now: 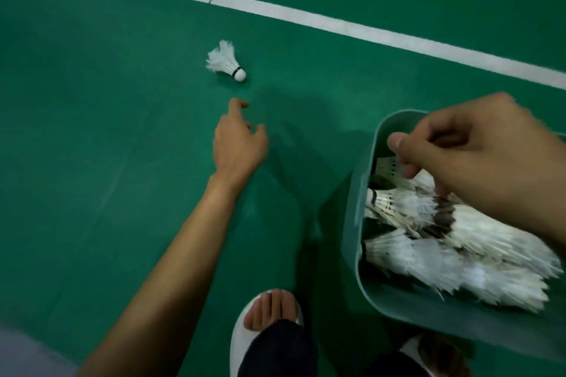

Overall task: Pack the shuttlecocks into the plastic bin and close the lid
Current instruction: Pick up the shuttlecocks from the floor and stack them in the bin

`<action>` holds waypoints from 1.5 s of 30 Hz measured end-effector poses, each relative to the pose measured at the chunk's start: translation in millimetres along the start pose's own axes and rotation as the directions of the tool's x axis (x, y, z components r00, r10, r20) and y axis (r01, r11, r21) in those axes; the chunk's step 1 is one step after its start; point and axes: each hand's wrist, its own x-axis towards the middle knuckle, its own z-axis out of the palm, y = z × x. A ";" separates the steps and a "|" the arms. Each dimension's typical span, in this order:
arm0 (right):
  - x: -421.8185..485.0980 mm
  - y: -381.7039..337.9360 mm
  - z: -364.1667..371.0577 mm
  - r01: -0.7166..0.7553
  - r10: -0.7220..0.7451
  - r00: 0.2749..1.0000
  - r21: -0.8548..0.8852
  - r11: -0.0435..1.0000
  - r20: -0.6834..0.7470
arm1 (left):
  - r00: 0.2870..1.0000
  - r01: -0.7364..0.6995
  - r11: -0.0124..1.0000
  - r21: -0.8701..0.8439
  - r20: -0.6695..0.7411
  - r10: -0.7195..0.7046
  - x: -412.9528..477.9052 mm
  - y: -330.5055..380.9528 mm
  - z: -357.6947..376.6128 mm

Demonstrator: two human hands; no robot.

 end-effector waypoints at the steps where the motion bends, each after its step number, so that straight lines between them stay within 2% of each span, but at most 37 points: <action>1: 7.4 -3.8 3.6 0.026 -0.026 1.000 0.017 1.000 0.015 | 0.999 0.012 0.999 0.038 0.044 -0.014 18.4 -5.6 2.6; 7: 49.5 -7.4 24.7 0.082 -0.080 0.997 0.123 0.989 -0.015 | 0.975 -0.043 0.969 0.243 0.222 -0.013 95.9 -8.4 23.4; 12: 53.9 -1.3 31.8 0.134 -0.139 0.989 0.098 0.986 0.045 | 0.996 -0.080 0.960 0.268 0.046 0.070 126.7 -13.3 42.2; 16: 48.2 2.8 27.9 0.166 -0.172 0.985 0.181 0.969 0.020 | 0.983 -0.096 0.993 0.062 -0.151 0.104 113.8 -4.6 35.8; 20: 33.7 7.4 21.8 0.168 -0.148 0.984 0.252 0.953 -0.097 | 0.968 -0.192 0.955 -0.225 -0.202 0.147 35.0 41.8 19.6; 22: 23.4 10.7 17.7 0.158 -0.102 0.975 0.293 0.943 -0.199 | 0.954 -0.280 0.916 -0.286 -0.189 0.233 -12.9 68.5 6.4; 24: 6.2 13.1 10.8 0.181 -0.090 0.952 0.300 0.936 -0.293 | 0.908 -0.419 0.866 -0.271 -0.149 0.392 -60.2 95.6 -9.1; 26: -17.9 16.8 2.1 0.227 -0.125 0.916 0.235 0.945 -0.382 | 0.819 -0.567 0.787 -0.244 -0.071 0.569 -100.7 119.7 -23.0; 28: -44.9 24.9 -4.7 0.223 -0.135 0.878 0.142 0.964 -0.459 | 0.736 -0.659 0.717 -0.227 0.002 0.677 -130.4 135.4 -29.1; 32: -95.8 48.1 -8.9 0.075 -0.046 0.819 0.027 0.997 -0.572 | 0.652 -0.731 0.668 -0.136 0.149 0.744 -172.4 148.0 -23.2; 35: -115.7 79.7 -7.6 -0.033 0.075 0.875 0.095 0.995 -0.478 | 0.621 -0.723 0.679 -0.131 0.306 0.721 -194.8 146.2 -6.2; 37: -120.2 107.5 -5.6 -0.135 0.173 0.887 0.117 0.984 -0.428 | 0.606 -0.717 0.687 -0.115 0.385 0.696 -205.3 144.4 6.5; 41: -122.1 155.1 6.2 -0.438 0.421 0.833 0.036 0.898 -0.359 | 0.616 -0.713 0.701 0.016 0.493 0.615 -212.6 133.7 20.2; 45: -107.2 162.1 10.4 -0.563 0.541 0.808 -0.032 0.826 -0.234 | 0.610 -0.724 0.672 0.155 0.597 0.520 -209.7 125.6 22.9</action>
